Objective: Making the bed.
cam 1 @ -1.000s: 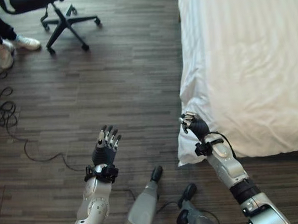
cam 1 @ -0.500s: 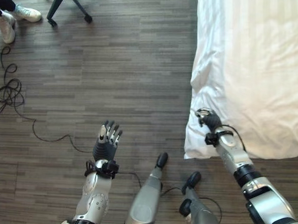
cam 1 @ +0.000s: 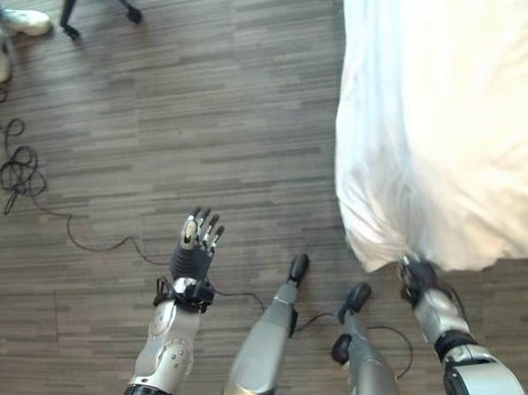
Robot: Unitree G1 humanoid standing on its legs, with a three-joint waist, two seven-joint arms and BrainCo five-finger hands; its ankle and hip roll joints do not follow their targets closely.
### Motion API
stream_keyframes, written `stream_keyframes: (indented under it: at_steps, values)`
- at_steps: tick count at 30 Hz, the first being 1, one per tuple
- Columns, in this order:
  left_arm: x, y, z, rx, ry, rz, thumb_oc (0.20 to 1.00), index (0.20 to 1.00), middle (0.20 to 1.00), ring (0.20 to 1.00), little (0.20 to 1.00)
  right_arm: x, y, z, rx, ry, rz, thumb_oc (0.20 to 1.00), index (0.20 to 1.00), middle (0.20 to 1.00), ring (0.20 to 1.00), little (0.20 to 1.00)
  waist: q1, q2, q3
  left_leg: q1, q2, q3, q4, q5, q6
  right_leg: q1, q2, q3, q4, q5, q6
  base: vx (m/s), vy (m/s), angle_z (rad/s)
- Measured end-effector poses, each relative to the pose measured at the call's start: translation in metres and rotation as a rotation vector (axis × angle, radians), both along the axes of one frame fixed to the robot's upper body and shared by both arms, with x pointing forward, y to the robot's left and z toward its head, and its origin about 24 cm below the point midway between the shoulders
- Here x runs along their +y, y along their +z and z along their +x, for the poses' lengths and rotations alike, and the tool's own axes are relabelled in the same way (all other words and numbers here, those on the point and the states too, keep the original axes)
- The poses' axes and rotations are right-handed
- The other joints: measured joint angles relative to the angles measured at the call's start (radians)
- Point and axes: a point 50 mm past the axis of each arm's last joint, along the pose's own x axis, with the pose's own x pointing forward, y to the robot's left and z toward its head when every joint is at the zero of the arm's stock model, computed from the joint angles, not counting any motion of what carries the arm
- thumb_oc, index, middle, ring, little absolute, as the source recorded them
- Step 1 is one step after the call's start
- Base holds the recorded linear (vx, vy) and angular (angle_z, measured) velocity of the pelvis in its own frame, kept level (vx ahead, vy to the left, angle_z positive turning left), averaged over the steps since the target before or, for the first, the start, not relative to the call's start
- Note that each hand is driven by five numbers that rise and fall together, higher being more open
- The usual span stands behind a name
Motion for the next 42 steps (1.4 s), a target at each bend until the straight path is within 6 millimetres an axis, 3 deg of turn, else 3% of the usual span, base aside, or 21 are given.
stream_keyframes:
  at_steps: [2,5,8,12,13,14,16,17,18,19,20,22,25,27,30,35,42]
  values:
    - [0.001,0.001,0.001,-0.006,0.006,0.001,1.000,1.000,1.000,1.000,1.000,-0.022,-0.020,-0.052,0.117,-0.083,-0.021,0.200,0.200,0.200,0.200,0.200,-0.044,-0.005,0.003,0.007,0.003,0.004,-0.002,-0.001,0.002,0.002,0.002,0.011,-0.003,0.004,0.001,0.02,0.016,-0.17]
    - [-0.001,0.005,0.004,-0.022,0.000,-0.005,1.000,1.000,1.000,1.000,1.000,-0.030,-0.029,-0.081,0.182,-0.140,-0.016,0.200,0.200,0.200,0.200,0.200,-0.088,-0.016,0.008,0.024,0.015,0.022,-0.011,-0.001,0.004,0.012,0.014,0.027,-0.015,0.012,-0.003,0.08,0.018,-0.18]
    - [0.002,0.010,0.007,-0.043,0.014,0.000,1.000,1.000,1.000,1.000,1.000,-0.047,-0.024,-0.094,0.139,-0.263,-0.006,0.200,0.200,0.200,0.200,0.200,-0.127,-0.018,0.000,0.096,0.024,0.030,-0.032,-0.004,0.005,0.074,0.023,0.042,-0.029,0.010,0.000,0.07,0.015,-0.12]
    - [0.007,0.015,0.011,-0.063,0.038,0.006,1.000,1.000,1.000,1.000,1.000,-0.076,0.004,-0.086,-0.073,-0.452,-0.015,0.200,0.200,0.200,0.200,0.200,-0.183,-0.023,-0.034,0.161,0.029,0.052,-0.054,-0.004,0.014,0.121,0.030,0.067,-0.036,0.013,-0.005,0.12,0.006,-0.19]
    - [0.009,0.012,0.007,-0.047,0.048,0.005,1.000,1.000,1.000,1.000,1.000,-0.085,0.025,-0.076,-0.197,-0.474,-0.074,0.200,0.200,0.200,0.200,0.200,-0.209,-0.021,-0.108,0.202,0.030,0.071,-0.077,-0.008,0.014,0.143,0.030,0.087,-0.038,0.007,-0.001,0.12,0.000,-0.41]
    - [0.010,0.010,0.005,-0.039,0.054,0.005,1.000,1.000,1.000,1.000,1.000,-0.085,0.035,-0.069,-0.253,-0.464,-0.093,0.200,0.200,0.200,0.200,0.200,-0.219,-0.021,-0.140,0.220,0.032,0.081,-0.089,-0.008,0.014,0.150,0.032,0.098,-0.038,0.005,0.000,0.13,0.002,-0.51]
    - [0.016,0.004,0.003,-0.015,0.082,0.005,1.000,1.000,1.000,1.000,1.000,-0.077,0.064,-0.047,-0.427,-0.419,-0.134,0.200,0.200,0.200,0.200,0.200,-0.233,-0.016,-0.201,0.285,0.037,0.118,-0.109,-0.019,0.023,0.188,0.036,0.131,-0.038,0.001,0.002,0.09,-0.015,-0.47]
    - [0.016,0.001,0.002,-0.001,0.090,0.009,1.000,1.000,1.000,1.000,1.000,-0.074,0.069,-0.045,-0.460,-0.402,-0.145,0.332,0.332,0.332,0.332,0.332,-0.231,-0.013,-0.230,0.293,0.038,0.128,-0.109,-0.024,0.025,0.193,0.037,0.136,-0.039,-0.001,0.000,0.10,-0.007,-0.40]
    - [0.017,-0.002,0.000,0.009,0.104,0.009,1.000,1.000,1.000,1.000,1.000,-0.061,0.086,-0.036,-0.549,-0.340,-0.157,0.818,0.818,0.818,0.818,0.818,-0.241,-0.010,-0.263,0.323,0.041,0.145,-0.109,-0.031,0.024,0.213,0.040,0.159,-0.038,-0.007,0.001,0.06,0.006,-0.35]
    - [0.019,-0.005,-0.004,0.017,0.119,0.003,1.000,1.000,1.000,1.000,1.000,-0.051,0.090,-0.031,-0.591,-0.307,-0.151,1.000,1.000,1.000,1.000,1.000,-0.242,-0.009,-0.277,0.336,0.042,0.151,-0.110,-0.038,0.026,0.223,0.041,0.167,-0.039,-0.010,0.001,0.06,-0.026,-0.41]
    - [0.020,-0.015,-0.010,0.062,0.129,0.002,1.000,1.000,1.000,1.000,1.000,-0.038,0.093,-0.024,-0.614,-0.242,-0.156,1.000,1.000,1.000,1.000,1.000,-0.252,-0.011,-0.322,0.348,0.047,0.169,-0.110,-0.048,0.023,0.228,0.045,0.183,-0.041,-0.015,0.003,0.02,-0.029,-0.34]
    - [0.019,-0.021,-0.013,0.088,0.130,-0.004,1.000,1.000,1.000,1.000,1.000,-0.027,0.091,-0.021,-0.613,-0.212,-0.133,1.000,1.000,1.000,1.000,1.000,-0.259,-0.007,-0.354,0.361,0.049,0.176,-0.110,-0.053,0.023,0.235,0.047,0.188,-0.043,-0.028,0.006,0.02,-0.037,-0.21]
    - [0.004,-0.038,-0.024,0.165,0.089,0.011,1.000,1.000,1.000,1.000,1.000,0.016,0.083,-0.021,-0.600,-0.037,-0.089,1.000,1.000,1.000,1.000,1.000,-0.271,0.006,-0.384,0.396,0.056,0.197,-0.111,-0.062,0.024,0.262,0.052,0.210,-0.044,-0.031,0.004,0.03,-0.055,-0.18]
    - [-0.009,-0.045,-0.028,0.202,0.037,0.034,1.000,1.000,1.000,1.000,1.000,0.041,0.083,-0.021,-0.618,0.047,-0.043,1.000,1.000,1.000,1.000,1.000,-0.283,0.020,-0.398,0.411,0.055,0.200,-0.111,-0.063,0.023,0.270,0.052,0.212,-0.043,-0.032,0.005,0.02,-0.035,-0.07]
    - [-0.046,-0.053,-0.028,0.233,-0.105,0.023,1.000,1.000,1.000,1.000,1.000,0.077,0.070,-0.023,-0.569,0.195,0.050,1.000,1.000,1.000,1.000,1.000,-0.281,0.041,-0.430,0.422,0.056,0.202,-0.116,-0.068,0.020,0.286,0.053,0.214,-0.043,-0.033,0.006,0.02,-0.037,-0.01]
    - [-0.051,-0.064,-0.039,0.292,-0.116,0.007,1.000,1.000,1.000,1.000,1.000,0.087,0.065,-0.024,-0.531,0.289,0.060,1.000,1.000,1.000,1.000,1.000,-0.278,0.042,-0.443,0.441,0.059,0.195,-0.116,-0.067,0.022,0.308,0.057,0.207,-0.043,-0.037,0.004,0.02,-0.051,0.05]
    - [-0.037,-0.070,-0.050,0.330,-0.076,0.055,1.000,1.000,1.000,1.000,1.000,0.076,0.061,-0.032,-0.507,0.257,0.041,1.000,1.000,1.000,1.000,1.000,-0.277,0.032,-0.454,0.451,0.063,0.191,-0.116,-0.074,0.023,0.317,0.059,0.201,-0.043,-0.043,0.001,0.01,-0.026,0.02]
